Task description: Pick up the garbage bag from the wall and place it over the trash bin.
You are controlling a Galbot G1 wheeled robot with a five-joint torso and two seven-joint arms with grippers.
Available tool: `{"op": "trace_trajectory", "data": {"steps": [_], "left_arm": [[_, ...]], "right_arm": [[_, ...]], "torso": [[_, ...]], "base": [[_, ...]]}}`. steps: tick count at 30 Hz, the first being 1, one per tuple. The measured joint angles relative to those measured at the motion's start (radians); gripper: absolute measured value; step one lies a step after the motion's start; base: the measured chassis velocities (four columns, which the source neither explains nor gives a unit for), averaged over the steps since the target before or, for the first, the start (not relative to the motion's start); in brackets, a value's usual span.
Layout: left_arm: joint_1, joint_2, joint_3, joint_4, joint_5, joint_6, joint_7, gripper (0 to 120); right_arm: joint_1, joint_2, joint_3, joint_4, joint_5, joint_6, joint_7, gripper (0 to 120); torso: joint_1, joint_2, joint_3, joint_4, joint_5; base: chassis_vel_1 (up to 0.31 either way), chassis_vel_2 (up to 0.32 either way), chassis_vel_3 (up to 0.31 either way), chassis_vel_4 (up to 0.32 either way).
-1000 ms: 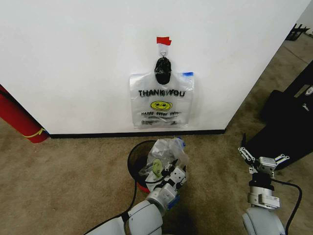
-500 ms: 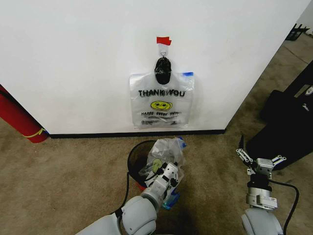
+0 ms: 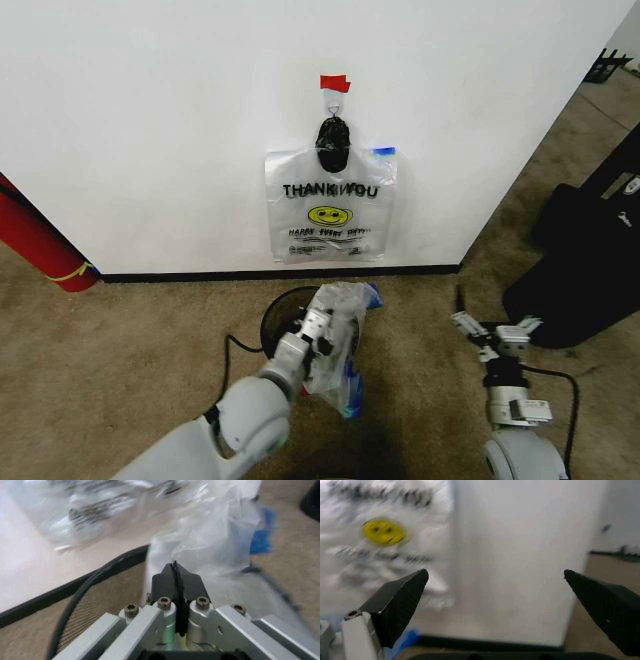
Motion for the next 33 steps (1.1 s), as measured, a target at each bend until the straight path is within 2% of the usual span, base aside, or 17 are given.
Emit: {"op": "trace_trajectory", "data": {"steps": [9, 13, 18, 23, 29, 30, 33], "left_arm": [[0.016, 0.027, -0.074, 0.058, 0.0, -0.037, 0.038, 0], [0.024, 0.044, -0.095, 0.077, 0.014, -0.056, 0.06, 0], [0.038, 0.057, -0.112, 0.087, 0.047, -0.082, 0.098, 0], [0.051, 0.069, -0.125, 0.086, 0.062, -0.1, 0.122, 0], [0.081, 0.091, -0.145, 0.076, 0.085, -0.123, 0.158, 0], [0.081, 0.091, -0.145, 0.076, 0.085, -0.123, 0.158, 0], [0.079, 0.088, -0.137, 0.075, 0.088, -0.124, 0.158, 0]], "right_arm": [[0.031, -0.037, -0.111, -0.068, 0.019, -0.065, -0.13, 100], [0.05, -0.045, -0.186, -0.055, 0.116, -0.123, -0.194, 100], [0.076, -0.046, -0.241, -0.043, 0.188, -0.188, -0.204, 100], [0.1, -0.043, -0.285, -0.017, 0.275, -0.274, -0.136, 100], [0.159, -0.001, -0.358, 0.059, 0.475, -0.571, 0.07, 100], [0.159, -0.001, -0.358, 0.059, 0.475, -0.571, 0.07, 100], [0.213, 0.037, -0.376, 0.069, 0.547, -0.71, 0.178, 100]], "torso": [[0.0, 0.0, 0.0, -0.0001, -0.0003], [0.0, 0.0, 0.0, 0.0, -0.0002], [0.0, 0.0, 0.0, 0.0, -0.0001], [0.0, 0.0, 0.0, 0.0, -0.0003], [0.0, 0.0, 0.0, 0.0, -0.0002], [0.0, 0.0, 0.0, 0.0, -0.0002], [0.0, 0.0, 0.0, 0.0001, 0.0001]], "base": [[0.0, 0.0, 0.0, 0.0], [0.0, 0.0, 0.0, 0.0], [0.0, 0.0, 0.0, 0.0], [0.0, 0.0, 0.0, 0.0], [0.0, 0.0, 0.0, 0.0], [0.0, 0.0, 0.0, 0.0], [0.0, 0.0, 0.0, 0.0]]}}
